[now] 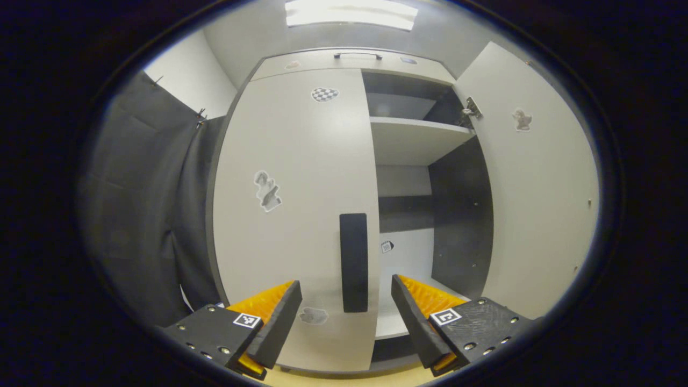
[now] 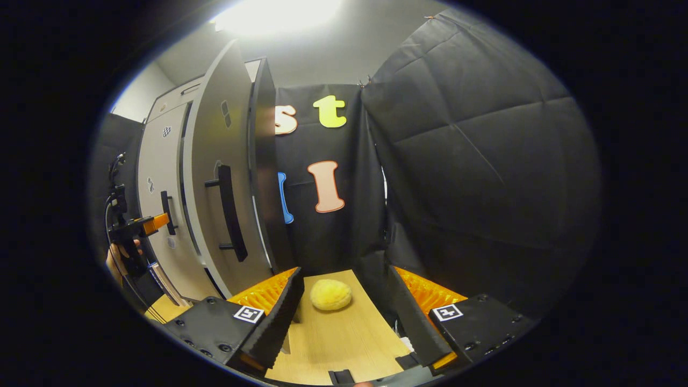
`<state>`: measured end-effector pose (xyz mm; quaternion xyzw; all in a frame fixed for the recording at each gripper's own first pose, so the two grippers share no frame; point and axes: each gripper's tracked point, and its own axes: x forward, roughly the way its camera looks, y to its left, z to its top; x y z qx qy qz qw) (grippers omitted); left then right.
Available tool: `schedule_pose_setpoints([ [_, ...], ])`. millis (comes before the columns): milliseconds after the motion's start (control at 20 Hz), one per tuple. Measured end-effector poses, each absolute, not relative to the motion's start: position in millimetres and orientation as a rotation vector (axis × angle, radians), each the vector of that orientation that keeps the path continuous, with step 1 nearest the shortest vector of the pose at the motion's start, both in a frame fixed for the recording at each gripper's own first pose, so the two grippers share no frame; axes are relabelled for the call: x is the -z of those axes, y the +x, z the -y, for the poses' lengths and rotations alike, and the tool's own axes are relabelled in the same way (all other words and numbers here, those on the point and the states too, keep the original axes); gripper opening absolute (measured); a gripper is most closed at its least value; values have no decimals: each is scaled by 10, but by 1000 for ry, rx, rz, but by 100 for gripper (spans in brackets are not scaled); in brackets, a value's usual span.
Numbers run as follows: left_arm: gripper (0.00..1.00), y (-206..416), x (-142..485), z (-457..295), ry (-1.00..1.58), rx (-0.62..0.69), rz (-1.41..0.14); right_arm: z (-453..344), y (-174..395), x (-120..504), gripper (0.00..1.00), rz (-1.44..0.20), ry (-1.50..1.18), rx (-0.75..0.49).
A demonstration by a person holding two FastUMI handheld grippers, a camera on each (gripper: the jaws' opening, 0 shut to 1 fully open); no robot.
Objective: Open the right door of the double-door shoe cabinet with the right hand, and open the left door with the left hand.
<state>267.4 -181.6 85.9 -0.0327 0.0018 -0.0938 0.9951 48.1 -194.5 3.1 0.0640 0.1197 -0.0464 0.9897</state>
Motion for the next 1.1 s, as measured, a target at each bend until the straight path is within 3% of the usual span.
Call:
schedule_pose_setpoints([
  [400,96,3105,-821,1941,-44,215,-35,1951,490,45,98,-266,123,112],
  [500,81,3155,-793,1920,-51,206,-44,1948,490,60,98,-270,123,111],
  [550,64,3174,-783,1909,-49,201,-46,1963,484,58,98,-270,119,113],
  [700,63,3184,-782,1972,-70,231,-47,1975,470,71,98,-274,110,113],
  [750,50,3200,-772,1977,-69,225,-50,1985,459,71,98,-274,106,112],
  [800,45,3201,-771,1993,-66,227,-47,1998,453,69,98,-274,101,116],
  [900,39,3182,-776,2024,-68,222,-47,2001,425,68,98,-275,88,113],
  [950,31,3202,-774,2025,-67,214,-53,2012,411,69,98,-274,83,112],
  [1000,31,3194,-764,2025,-73,207,-60,2022,393,48,98,-271,79,111],
  [1050,23,3175,-761,2019,-84,198,-71,2038,374,37,98,-267,76,111],
  [1100,25,3180,-760,2018,-85,190,-76,2052,349,17,98,-262,74,108],
])
